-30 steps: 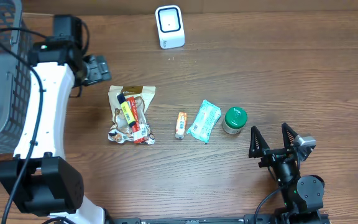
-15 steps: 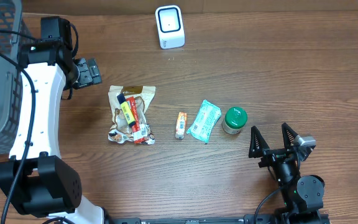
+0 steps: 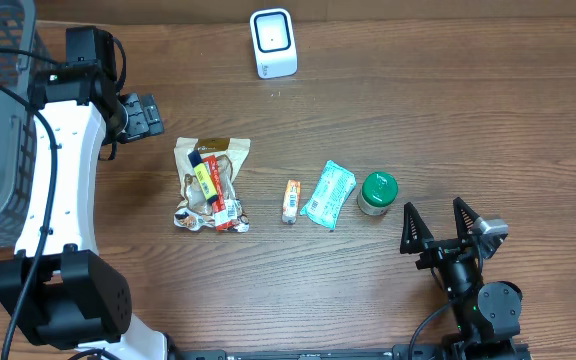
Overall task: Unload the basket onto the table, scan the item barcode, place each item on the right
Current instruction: 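Release the snack bag and raise the left gripper back left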
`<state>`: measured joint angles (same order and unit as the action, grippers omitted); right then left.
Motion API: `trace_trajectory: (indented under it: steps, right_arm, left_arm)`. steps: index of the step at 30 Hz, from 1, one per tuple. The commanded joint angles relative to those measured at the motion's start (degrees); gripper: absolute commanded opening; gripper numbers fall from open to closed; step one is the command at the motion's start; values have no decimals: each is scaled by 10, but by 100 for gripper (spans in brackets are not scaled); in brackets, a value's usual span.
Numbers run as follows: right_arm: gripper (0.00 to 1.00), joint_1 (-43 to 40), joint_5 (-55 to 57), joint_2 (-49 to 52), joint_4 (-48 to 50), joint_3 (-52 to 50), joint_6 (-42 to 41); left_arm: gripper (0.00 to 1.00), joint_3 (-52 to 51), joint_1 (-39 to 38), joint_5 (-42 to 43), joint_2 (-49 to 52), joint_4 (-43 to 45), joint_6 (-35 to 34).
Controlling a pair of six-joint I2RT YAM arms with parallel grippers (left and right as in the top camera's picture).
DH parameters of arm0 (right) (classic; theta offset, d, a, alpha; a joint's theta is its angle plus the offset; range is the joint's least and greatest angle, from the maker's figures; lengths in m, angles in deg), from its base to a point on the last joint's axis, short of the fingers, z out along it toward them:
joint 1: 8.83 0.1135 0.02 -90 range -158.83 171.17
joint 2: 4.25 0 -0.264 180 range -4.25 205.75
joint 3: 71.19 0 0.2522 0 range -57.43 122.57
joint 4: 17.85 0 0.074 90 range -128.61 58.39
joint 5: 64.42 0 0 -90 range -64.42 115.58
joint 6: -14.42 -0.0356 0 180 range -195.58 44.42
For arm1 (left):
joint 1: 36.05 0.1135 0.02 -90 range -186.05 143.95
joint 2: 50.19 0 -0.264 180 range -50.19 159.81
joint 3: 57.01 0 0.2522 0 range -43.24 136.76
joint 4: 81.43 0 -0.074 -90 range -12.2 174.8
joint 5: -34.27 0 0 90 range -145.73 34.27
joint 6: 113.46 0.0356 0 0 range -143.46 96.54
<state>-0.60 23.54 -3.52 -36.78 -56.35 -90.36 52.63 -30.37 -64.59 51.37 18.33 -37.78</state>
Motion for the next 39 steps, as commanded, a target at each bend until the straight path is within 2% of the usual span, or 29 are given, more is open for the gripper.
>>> trace_trajectory:
  steps: [1,33,36,39]
  right_arm:
    - [100,-5,7,-3,4,-6,0]
    - [100,-5,7,-3,4,-6,0]
    - [100,-5,75,-3,13,-6,0]
    - [100,-5,75,-3,12,-6,-1]
  left_arm:
    - [100,-1,-1,-5,-8,-1,15]
    - [100,-1,-1,-5,-8,-1,15]
    - [100,-1,-1,-6,-8,-1,15]
    - [100,-1,-1,-5,-8,-1,15]
